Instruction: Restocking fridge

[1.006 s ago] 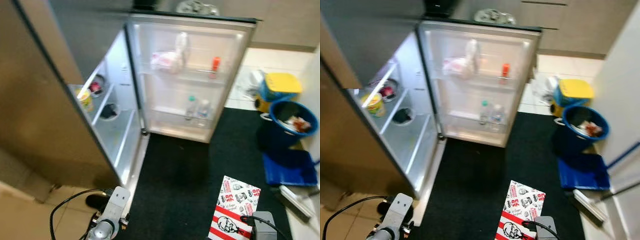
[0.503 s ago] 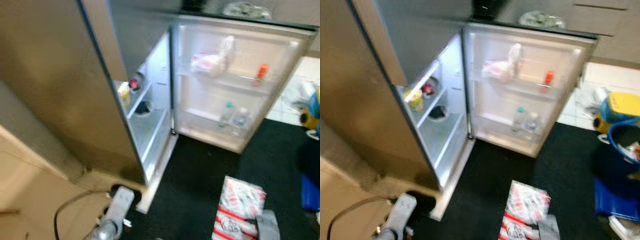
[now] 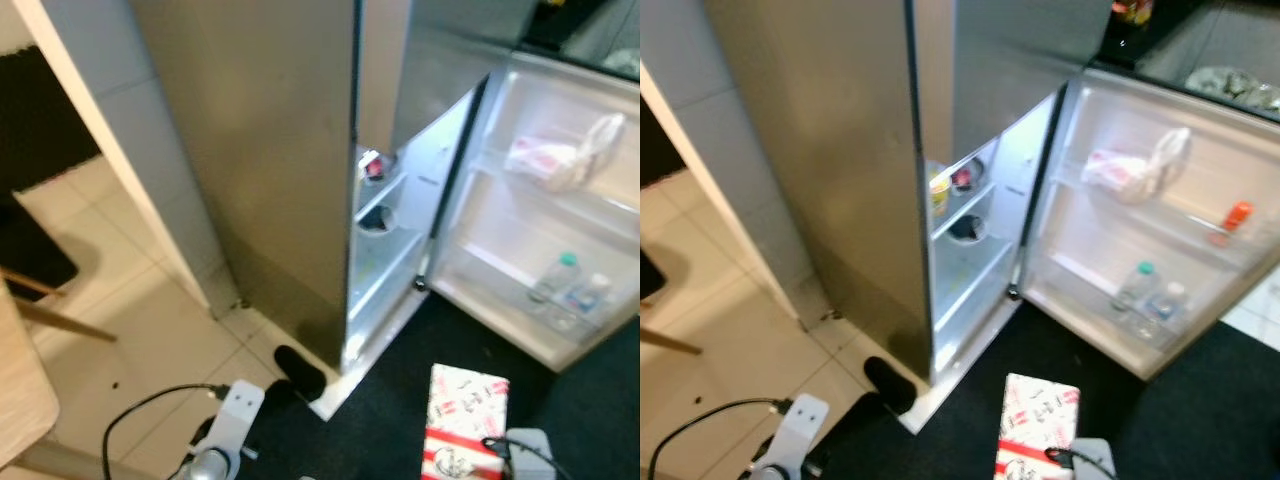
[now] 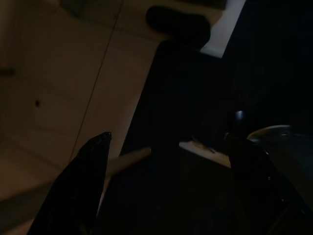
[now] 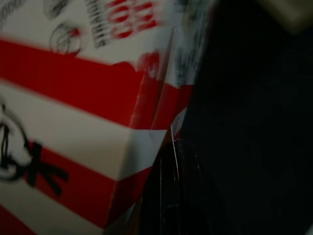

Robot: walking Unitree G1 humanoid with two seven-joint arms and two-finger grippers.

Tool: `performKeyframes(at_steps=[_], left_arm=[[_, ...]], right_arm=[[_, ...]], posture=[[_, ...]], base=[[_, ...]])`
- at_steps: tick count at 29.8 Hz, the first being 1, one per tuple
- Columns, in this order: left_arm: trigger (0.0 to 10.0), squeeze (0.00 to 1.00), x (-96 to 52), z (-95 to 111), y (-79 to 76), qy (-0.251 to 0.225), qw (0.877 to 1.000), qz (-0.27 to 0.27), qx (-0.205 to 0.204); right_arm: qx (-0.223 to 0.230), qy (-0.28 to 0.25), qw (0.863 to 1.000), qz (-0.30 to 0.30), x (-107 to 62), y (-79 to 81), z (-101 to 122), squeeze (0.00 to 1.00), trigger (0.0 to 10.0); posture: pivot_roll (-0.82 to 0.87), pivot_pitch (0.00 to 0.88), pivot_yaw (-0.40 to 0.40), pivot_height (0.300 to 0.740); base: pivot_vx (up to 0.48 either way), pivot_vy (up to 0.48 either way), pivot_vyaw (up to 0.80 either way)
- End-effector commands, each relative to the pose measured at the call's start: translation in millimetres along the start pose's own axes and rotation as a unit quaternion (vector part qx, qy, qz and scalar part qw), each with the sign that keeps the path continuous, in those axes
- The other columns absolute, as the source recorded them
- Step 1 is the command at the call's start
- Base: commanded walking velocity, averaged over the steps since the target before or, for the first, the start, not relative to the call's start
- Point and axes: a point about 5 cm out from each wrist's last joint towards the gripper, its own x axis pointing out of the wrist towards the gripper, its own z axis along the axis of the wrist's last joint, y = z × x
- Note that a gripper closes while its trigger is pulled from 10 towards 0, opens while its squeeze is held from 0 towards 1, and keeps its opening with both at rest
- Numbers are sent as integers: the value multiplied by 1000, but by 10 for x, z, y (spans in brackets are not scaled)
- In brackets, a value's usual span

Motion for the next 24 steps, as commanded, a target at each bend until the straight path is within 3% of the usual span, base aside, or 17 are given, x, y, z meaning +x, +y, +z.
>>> performKeyframes(at_steps=[1, 24], left_arm=[[10000, 0, -20, -71, 10, 13, 1000, 0, 3], [10000, 0, -20, -69, 48, 15, 1000, 3, 8]], right_arm=[[-2, 9, 1000, -3, -19, -31, -56, 0, 10000], [-1, 9, 1000, -3, -16, -16, -55, 0, 10000]], posture=[[-71, 98, -8, 740], [-69, 98, -2, 740]], base=[[0, 0, 800], [0, 0, 800]])
